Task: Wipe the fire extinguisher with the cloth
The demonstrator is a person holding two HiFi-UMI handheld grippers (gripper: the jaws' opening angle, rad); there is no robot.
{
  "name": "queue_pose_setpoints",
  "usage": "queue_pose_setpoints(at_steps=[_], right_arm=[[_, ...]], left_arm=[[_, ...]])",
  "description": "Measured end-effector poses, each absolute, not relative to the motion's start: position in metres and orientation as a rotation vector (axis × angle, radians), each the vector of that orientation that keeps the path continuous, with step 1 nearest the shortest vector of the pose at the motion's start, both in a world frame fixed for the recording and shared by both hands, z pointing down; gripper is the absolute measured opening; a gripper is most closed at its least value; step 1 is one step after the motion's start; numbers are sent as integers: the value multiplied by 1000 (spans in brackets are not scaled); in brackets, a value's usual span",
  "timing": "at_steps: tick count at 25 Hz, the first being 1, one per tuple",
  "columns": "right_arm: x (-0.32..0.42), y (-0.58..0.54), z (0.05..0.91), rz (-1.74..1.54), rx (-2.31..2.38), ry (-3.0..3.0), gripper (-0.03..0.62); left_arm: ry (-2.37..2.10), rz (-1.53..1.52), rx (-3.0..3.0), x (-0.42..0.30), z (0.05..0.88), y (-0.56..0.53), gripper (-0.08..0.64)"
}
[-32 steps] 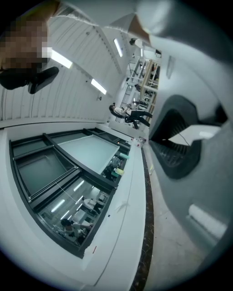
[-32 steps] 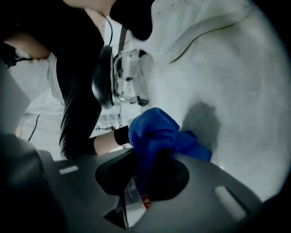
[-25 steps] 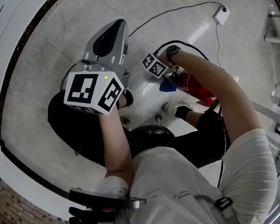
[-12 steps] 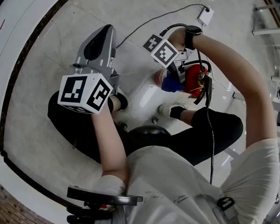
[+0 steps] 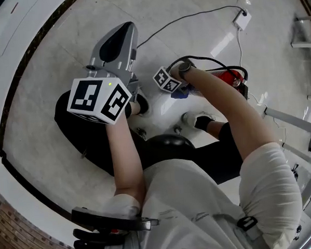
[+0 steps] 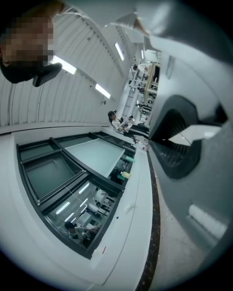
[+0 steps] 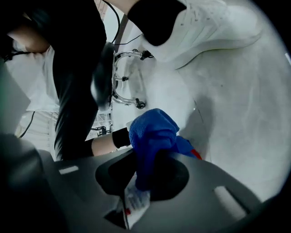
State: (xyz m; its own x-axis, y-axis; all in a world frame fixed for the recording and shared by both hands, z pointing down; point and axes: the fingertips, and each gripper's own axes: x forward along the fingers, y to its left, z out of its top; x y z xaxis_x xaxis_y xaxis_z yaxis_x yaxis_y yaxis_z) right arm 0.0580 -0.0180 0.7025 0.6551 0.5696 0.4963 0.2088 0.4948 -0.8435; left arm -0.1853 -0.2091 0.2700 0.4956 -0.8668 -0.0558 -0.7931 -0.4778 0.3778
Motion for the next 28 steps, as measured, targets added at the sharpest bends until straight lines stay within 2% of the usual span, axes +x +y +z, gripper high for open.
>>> queue_pose_setpoints(at_steps=[5, 16, 23, 28], right_arm=[[98, 9, 700, 185, -1237, -720, 78], [100, 12, 513, 290, -1255, -412, 77], [61, -42, 462, 103, -962, -805, 77], [29, -98, 394, -132, -492, -1387, 77]], left_arm=[[-1398, -326, 2446, -188, 275, -206, 0], [-1315, -405, 2517, -170, 240, -190, 0], [-1234, -434, 2589, -150, 212, -159, 0], [-1184, -431, 2613, -124, 196, -120, 0]])
